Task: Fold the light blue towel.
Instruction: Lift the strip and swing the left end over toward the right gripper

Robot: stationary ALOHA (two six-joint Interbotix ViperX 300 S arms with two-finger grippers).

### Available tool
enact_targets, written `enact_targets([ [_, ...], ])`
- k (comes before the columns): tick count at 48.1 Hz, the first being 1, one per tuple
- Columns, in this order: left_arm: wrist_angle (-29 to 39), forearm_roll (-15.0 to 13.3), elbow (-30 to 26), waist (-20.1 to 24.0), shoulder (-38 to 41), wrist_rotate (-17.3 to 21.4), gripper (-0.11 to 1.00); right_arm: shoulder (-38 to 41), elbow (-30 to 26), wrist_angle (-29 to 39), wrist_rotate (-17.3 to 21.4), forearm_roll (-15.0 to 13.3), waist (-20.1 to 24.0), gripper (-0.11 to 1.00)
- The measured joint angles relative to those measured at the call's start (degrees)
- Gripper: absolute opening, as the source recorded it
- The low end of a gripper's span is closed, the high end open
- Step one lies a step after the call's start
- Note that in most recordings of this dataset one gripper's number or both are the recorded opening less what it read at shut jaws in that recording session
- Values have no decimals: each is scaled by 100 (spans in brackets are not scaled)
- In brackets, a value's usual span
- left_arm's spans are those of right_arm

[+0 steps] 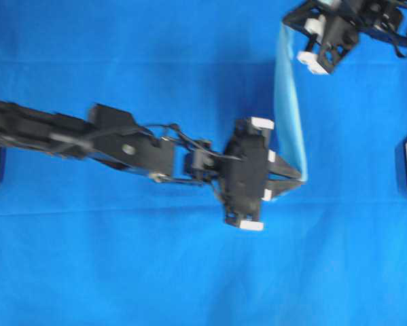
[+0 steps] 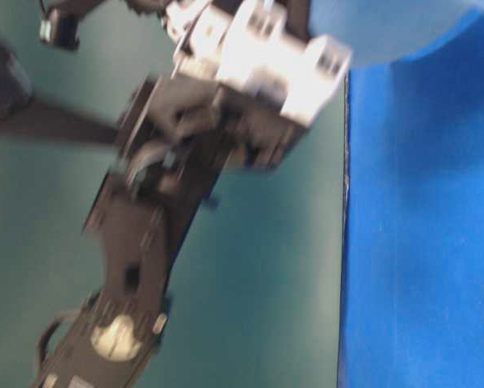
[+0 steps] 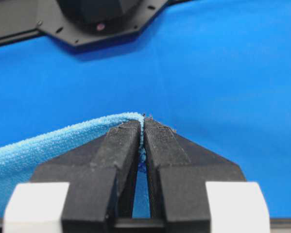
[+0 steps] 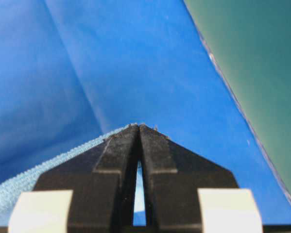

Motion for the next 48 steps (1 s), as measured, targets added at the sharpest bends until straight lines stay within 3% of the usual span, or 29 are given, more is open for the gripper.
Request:
enact_targets([
  [8,0,9,-431,0,316,0,2,-211,149,70,-9,0,-9,1],
  [16,9,9,-343,0,334,-123,2,193,88,35,-9,9,-9,1],
  [35,-35,0,1371,-26,-246,-765,2,2215,-1169,-571,-9,0,387,1],
  [48,-53,-9,2162,-70,-562,-1063,2,2584,-1573,-606,-9,0,501,1],
])
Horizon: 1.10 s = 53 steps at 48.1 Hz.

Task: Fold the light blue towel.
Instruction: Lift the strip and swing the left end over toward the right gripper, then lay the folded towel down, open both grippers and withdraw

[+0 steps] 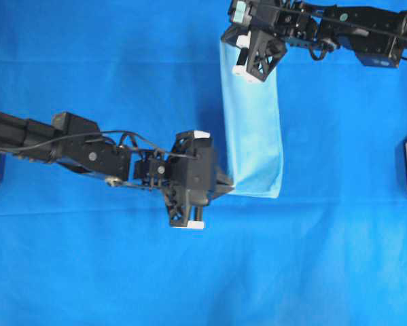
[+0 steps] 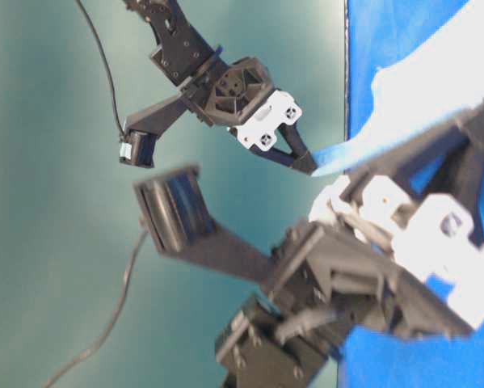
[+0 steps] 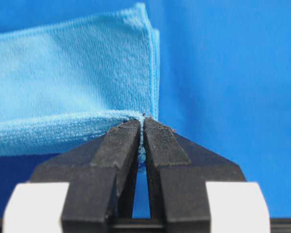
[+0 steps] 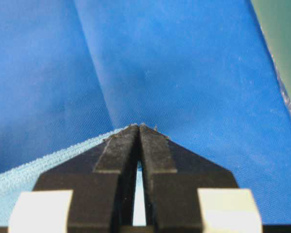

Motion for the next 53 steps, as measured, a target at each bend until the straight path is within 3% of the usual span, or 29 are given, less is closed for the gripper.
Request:
enact_targets([
  [24,9,0,88,-9,-26,0,3,105,-9,-114,53,9,26,2],
  [28,35,0,97,-18,-26,9,14,105,0,-167,62,9,26,18],
  [33,123,-9,141,-44,-105,44,39,105,-9,-246,70,18,-9,50],
  [36,246,0,176,-53,-211,70,54,105,-9,-272,70,26,-35,62],
  [40,431,0,246,-18,-396,88,65,105,-9,-281,70,26,-26,59],
  [53,1046,0,615,149,-1178,88,64,-123,35,-193,70,26,-18,58],
])
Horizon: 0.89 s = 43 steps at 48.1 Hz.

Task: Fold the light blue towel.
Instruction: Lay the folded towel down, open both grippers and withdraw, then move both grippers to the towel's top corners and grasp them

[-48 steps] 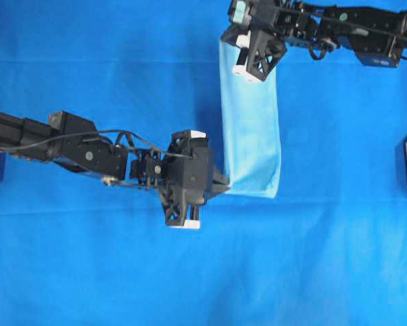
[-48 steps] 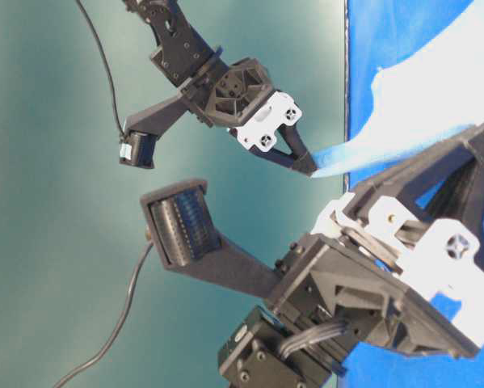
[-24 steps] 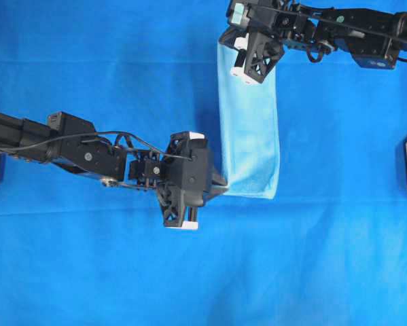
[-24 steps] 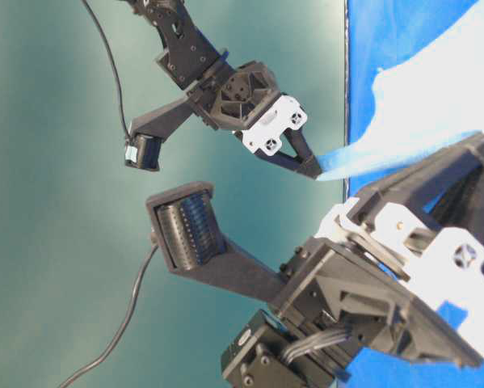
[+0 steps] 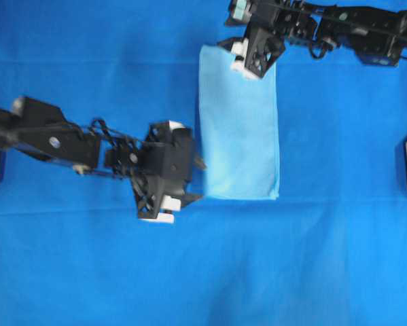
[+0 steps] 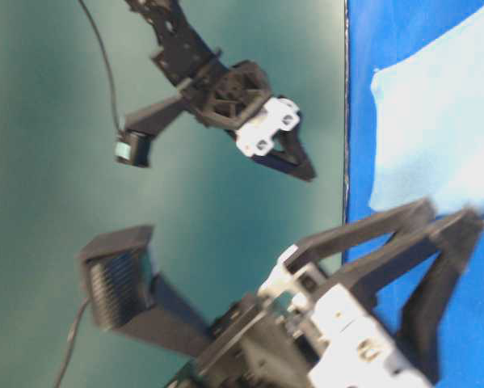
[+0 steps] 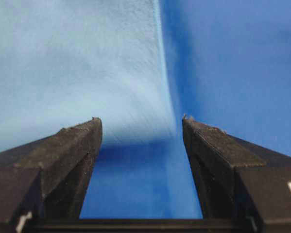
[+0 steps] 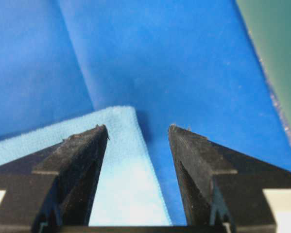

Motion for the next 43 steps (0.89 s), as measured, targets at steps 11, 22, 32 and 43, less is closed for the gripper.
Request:
enact_targets([
  [11,290,0,448,62,-993,264,64,-1046,536,237,9,0,35,58],
  [22,-413,0,1063,501,-1696,396,64,-2426,1635,62,237,97,290,58],
  [32,-1441,0,1819,1002,-2232,396,64,-3463,2610,-185,633,167,563,57],
  [43,-2320,0,2355,1301,-2338,255,64,-3850,3401,-817,1002,176,694,57],
])
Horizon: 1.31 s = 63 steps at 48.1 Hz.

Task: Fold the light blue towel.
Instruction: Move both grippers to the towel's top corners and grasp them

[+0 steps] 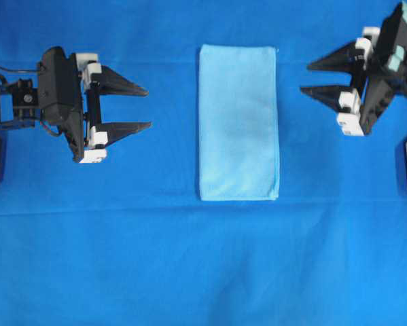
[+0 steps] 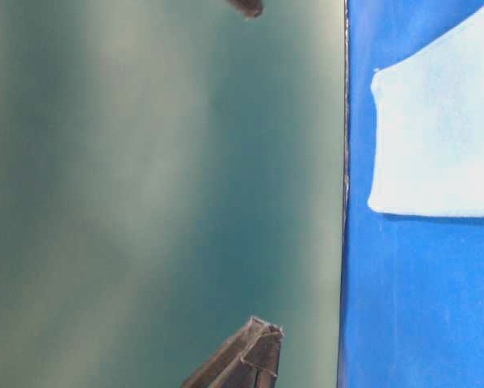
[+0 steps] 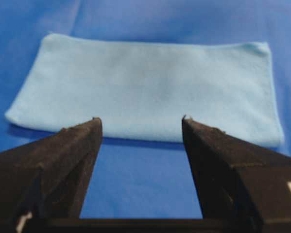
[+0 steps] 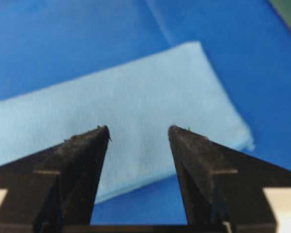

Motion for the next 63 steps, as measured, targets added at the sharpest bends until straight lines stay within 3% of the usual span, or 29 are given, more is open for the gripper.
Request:
enact_targets([
  [22,-53,0,-193,-18,255,-18,64,141,35,-211,26,-9,9,57],
  [28,-53,9,-448,88,519,-18,64,325,-70,-211,35,9,-193,57],
  [40,35,9,-1222,615,1494,-18,67,1380,-624,-202,-70,-53,-896,57],
  [48,62,9,-1749,932,2276,-26,70,2329,-1160,-202,-114,-299,-1134,57],
  [63,70,9,-2558,1450,3595,-26,71,3735,-1854,-202,-123,-475,-1441,57],
])
